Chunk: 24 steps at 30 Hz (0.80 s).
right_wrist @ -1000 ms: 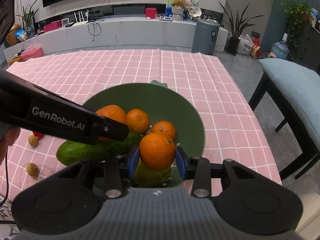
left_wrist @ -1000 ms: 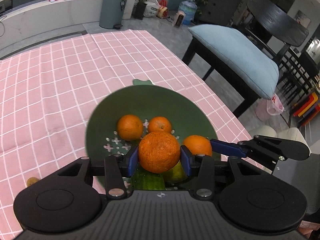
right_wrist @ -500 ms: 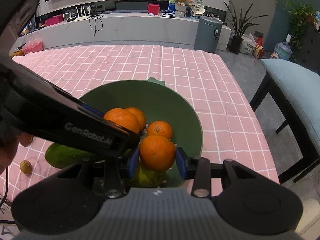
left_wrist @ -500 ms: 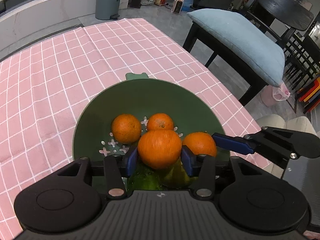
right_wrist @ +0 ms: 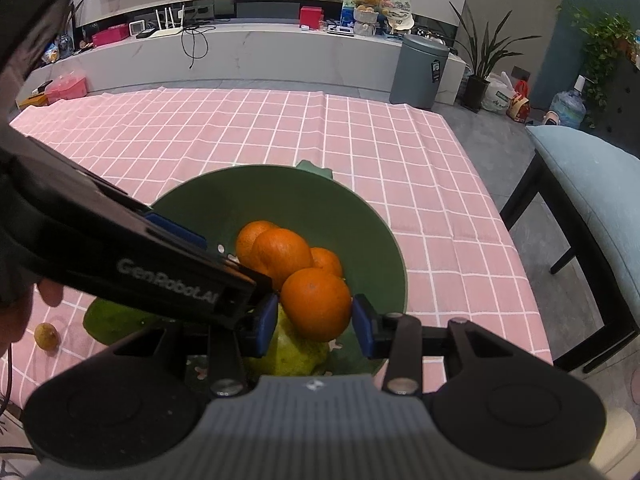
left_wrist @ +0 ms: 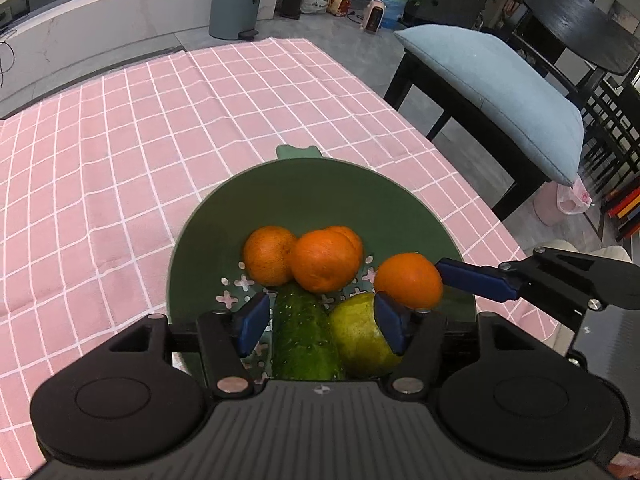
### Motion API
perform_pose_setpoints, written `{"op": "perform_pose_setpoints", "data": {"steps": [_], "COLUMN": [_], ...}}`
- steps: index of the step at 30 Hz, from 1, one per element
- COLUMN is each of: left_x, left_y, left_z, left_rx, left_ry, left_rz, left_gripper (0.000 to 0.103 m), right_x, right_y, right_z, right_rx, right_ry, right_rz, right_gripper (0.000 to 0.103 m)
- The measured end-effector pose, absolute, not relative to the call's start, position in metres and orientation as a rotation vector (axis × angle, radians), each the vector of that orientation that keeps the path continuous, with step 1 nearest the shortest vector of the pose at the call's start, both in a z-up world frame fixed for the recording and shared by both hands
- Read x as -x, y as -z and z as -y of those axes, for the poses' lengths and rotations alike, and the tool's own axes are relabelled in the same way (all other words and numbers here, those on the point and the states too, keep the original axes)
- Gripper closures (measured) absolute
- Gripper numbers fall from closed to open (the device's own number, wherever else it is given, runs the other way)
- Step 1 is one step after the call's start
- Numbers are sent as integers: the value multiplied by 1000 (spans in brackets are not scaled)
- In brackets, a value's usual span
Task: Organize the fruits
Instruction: 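Open the left tool over the colander while the right tool releases its orange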
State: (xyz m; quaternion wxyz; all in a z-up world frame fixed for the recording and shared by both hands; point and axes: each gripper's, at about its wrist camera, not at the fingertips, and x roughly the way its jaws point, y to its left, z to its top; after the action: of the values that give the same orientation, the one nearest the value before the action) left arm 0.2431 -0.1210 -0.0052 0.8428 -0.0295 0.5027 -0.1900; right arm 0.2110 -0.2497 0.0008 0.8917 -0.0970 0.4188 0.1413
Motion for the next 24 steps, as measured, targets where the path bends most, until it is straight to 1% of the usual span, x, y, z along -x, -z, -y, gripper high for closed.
{"op": "perform_pose_setpoints", "data": {"steps": [1,3,6,13,15,23,24], "left_x": [-241,-238,-232,-220,-214,-189,-186], "left_y": [3,-1,-8,-26,-31,-50,-51], "left_z": [120,118,114,102,98,72,67], "left_rx": [59,51,55,64,51,28,31], "left_ry": [397,389,386,371,362,328,322], "left_rz": [-1056,-1040,-1019,-986,-977,-928,-925], "left_gripper": [33,33,32,31,31,31,30], "right_x": [-211,-210,-208,-197,-191,-165,-162], "right_y": [-1,-3,-7,-21,-27,-47,-49], "right_z": [249,249,247,242,239,231,229], "right_rx": [197,192,190,182,178,112,96], "right_ry": [-293,-290,-290,-298,-301,-313,-315], "right_rz": [-869,-862,-849,-805,-788,-738,-734], "right_gripper": [62,55,52,48,45,44,43]}}
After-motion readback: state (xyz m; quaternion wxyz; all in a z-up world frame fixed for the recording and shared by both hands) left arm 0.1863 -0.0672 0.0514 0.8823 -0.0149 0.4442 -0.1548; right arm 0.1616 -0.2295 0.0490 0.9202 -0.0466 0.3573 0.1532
